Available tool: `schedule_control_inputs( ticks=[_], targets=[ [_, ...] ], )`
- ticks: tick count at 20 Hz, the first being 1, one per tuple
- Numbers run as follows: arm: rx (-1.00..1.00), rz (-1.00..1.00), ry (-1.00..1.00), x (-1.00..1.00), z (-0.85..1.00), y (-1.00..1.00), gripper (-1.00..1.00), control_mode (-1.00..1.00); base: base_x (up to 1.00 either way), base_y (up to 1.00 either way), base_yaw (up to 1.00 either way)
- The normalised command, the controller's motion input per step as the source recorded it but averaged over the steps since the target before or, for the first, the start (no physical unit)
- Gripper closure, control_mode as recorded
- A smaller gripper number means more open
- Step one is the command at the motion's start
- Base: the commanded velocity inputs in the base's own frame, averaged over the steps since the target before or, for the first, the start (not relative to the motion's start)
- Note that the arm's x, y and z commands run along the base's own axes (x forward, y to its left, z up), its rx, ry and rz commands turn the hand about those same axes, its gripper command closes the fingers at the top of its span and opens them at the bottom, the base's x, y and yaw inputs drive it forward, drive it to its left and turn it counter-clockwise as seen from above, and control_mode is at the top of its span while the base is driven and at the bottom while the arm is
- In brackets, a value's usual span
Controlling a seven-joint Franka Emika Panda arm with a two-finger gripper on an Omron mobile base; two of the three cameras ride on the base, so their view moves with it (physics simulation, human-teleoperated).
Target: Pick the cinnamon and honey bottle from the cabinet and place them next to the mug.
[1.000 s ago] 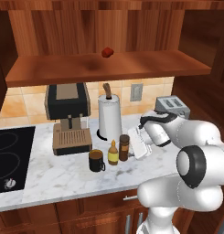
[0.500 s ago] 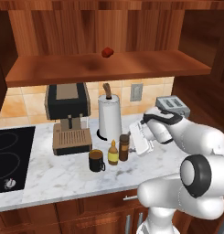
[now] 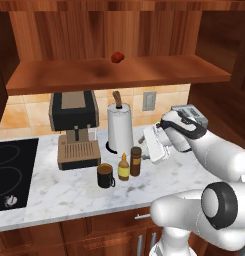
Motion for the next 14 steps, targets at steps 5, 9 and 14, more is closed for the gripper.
schedule_control_inputs(
  ticks=[5, 9, 14],
  targets=[
    [0.00, -0.04, 0.00, -0.10, 0.64, 0.00, -1.00, -1.00, 0.00, 0.00, 0.00],
    [0.01, -0.10, 0.04, -0.28, 0.57, 0.00, -1.00, -1.00, 0.00, 0.00, 0.00],
    [0.02, -0.20, 0.09, -0.56, 0.52, -0.04, -1.00, -1.00, 0.00, 0.00, 0.00]
  ],
)
